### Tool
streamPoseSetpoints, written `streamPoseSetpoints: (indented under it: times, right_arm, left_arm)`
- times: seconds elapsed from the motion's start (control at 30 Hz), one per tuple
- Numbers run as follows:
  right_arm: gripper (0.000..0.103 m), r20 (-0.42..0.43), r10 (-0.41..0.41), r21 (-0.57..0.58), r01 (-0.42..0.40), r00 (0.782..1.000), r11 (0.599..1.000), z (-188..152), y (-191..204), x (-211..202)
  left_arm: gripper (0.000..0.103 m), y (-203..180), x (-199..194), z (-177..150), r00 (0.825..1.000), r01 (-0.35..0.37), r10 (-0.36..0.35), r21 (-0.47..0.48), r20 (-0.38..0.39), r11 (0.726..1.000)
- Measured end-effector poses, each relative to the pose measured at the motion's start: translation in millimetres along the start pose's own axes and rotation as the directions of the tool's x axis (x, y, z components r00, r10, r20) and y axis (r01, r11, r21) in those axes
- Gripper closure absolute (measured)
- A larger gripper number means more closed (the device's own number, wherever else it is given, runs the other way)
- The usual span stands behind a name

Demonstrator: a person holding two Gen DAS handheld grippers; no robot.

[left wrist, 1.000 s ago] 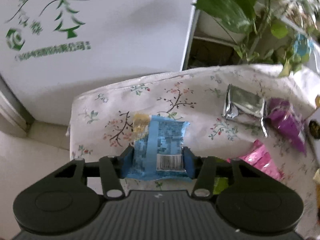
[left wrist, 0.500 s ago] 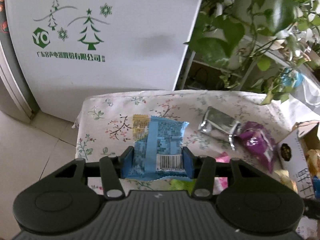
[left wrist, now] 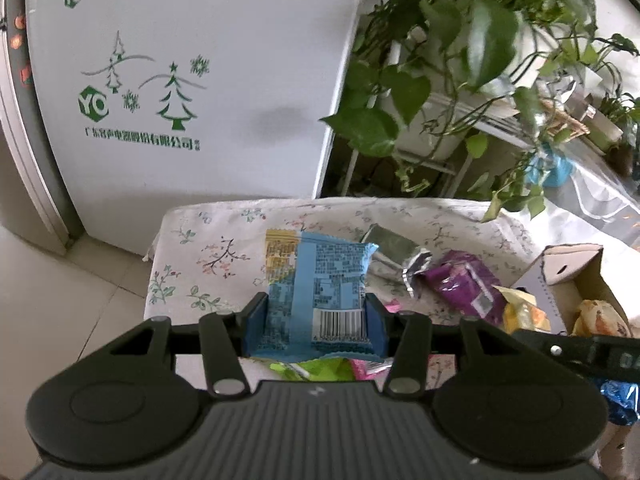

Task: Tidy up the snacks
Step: 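Carry both packets into the cardboard box and open both tools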

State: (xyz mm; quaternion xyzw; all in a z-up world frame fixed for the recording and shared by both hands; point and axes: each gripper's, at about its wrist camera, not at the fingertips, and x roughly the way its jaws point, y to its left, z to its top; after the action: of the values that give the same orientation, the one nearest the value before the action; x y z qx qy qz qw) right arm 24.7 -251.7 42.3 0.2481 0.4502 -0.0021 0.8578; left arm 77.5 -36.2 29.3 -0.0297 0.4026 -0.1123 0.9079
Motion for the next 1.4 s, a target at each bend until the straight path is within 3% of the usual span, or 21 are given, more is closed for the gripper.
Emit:
streamPoseSetpoints:
  times: [0.57,1.4]
  right_arm:
    - [0.046,0.089,-0.05,-0.025,0.052,0.995,0.998,9,-16,-27]
    - [0.046,0.179,-0.118,0.107,0.1,0.977,0.989,17,-84,-78]
  left_arm:
    - [0.053,-54,-17,-5,0.996,0.063,-0.066,0.057,0.057,0.996]
    - [0.053,-153,-21,-18,0.975,0.209,-0.219,0.171,0.04,0.963]
